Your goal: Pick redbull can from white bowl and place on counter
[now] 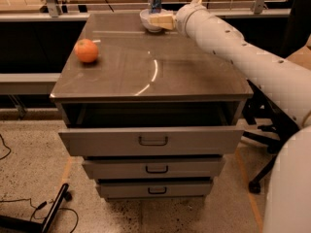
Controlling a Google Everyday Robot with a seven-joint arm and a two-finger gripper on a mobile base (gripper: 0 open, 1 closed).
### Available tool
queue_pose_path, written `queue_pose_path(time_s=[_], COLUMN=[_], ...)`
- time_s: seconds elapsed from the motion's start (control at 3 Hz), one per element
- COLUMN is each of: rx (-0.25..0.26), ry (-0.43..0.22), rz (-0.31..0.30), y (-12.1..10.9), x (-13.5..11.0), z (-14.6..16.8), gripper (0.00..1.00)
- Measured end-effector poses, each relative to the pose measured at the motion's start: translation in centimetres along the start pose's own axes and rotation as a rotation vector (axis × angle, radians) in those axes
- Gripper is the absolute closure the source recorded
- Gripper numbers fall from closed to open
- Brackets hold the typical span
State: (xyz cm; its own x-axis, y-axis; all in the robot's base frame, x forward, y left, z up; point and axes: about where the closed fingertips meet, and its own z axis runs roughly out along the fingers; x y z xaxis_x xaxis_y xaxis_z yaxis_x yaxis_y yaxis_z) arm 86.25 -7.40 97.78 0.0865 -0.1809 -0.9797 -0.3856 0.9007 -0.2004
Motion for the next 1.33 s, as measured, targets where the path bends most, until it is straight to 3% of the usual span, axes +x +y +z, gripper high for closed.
queue_pose_path(time_s=[0.33, 0.67, 1.33], rx=[-0.012, -0.026, -0.031], ry=[-0.008, 0.006, 0.03], rz=[-0.01, -0.047, -0.035], y=[-0.5, -1.5, -0.9], x=[0.2, -1.1, -0.5], z=[4.0, 6.9, 8.6], gripper=[0.0, 0.0, 0.0])
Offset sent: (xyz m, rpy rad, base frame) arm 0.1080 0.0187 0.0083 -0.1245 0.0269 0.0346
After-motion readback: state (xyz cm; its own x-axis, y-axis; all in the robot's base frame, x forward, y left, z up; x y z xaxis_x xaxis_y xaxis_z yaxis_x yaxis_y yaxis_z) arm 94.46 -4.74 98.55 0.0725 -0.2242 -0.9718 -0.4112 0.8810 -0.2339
